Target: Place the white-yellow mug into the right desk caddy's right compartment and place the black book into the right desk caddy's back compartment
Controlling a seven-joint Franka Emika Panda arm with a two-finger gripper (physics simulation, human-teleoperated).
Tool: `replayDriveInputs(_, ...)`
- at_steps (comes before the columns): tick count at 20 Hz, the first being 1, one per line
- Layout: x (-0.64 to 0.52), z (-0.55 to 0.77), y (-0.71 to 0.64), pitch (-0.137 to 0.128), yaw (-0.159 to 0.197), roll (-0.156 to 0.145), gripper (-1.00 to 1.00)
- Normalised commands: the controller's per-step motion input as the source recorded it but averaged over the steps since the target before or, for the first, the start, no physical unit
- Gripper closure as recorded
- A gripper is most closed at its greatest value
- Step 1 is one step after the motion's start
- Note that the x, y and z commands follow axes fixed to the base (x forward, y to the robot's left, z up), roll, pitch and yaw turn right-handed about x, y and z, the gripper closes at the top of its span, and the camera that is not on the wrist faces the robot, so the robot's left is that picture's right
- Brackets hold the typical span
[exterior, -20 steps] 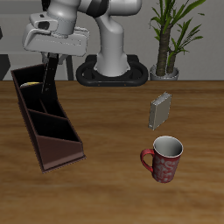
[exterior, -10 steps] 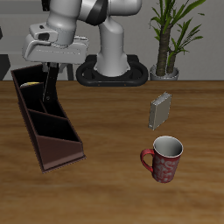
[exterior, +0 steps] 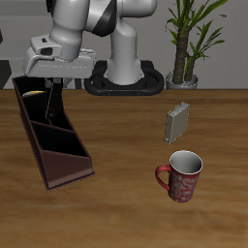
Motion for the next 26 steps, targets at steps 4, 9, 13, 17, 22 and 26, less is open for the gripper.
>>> replayDriveInputs(4,-0.03,-0.12,-0.21,0.017,-0.012,-0.041,1.00)
replayDriveInputs(9,-0.03,-0.06,-0.19,0.002,-0.025,-0.037,1.00)
replayDriveInputs(13,0.06,-0.16,-0.12,0.019,-0.018,-0.022,1.00)
replayDriveInputs(17,0.09,-0.16,-0.02,0.016,-0.011,-0.007,1.00)
replayDriveInputs(22,0.10,-0.15,-0.02,0.021,0.001,-0.009,1.00)
replayDriveInputs(26,0.10,-0.12,-0.04,0.036,-0.045,-0.047,1.00)
